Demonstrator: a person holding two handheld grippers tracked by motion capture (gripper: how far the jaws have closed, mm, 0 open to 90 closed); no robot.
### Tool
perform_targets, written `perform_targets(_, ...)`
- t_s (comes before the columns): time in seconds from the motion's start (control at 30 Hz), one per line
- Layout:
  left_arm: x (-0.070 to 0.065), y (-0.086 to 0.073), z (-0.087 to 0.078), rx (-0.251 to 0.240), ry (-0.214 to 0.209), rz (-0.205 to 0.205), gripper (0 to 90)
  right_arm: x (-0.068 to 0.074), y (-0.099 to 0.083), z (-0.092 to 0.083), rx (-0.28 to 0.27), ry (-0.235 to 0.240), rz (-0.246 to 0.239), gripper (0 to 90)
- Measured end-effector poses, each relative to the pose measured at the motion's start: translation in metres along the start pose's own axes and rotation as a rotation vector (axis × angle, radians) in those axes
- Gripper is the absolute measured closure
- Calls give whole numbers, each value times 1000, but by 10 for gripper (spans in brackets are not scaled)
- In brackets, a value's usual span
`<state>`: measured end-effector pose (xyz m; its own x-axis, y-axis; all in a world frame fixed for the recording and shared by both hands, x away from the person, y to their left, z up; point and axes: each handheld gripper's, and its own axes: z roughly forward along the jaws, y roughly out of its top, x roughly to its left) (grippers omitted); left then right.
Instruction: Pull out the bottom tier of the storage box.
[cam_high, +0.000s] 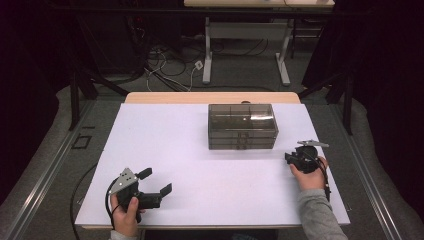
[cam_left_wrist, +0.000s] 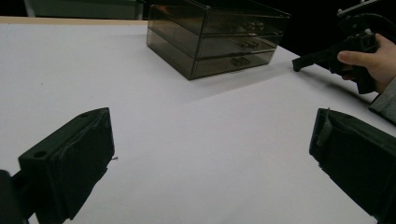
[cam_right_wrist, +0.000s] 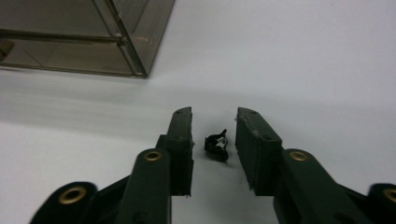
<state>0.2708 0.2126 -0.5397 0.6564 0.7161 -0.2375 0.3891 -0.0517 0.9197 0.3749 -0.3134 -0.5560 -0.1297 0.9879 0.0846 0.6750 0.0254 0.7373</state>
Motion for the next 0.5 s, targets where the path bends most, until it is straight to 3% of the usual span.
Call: perform_targets(0.5,-1,0,0,-11,2,-4,4,1,4,-6,-80,11,-15,458)
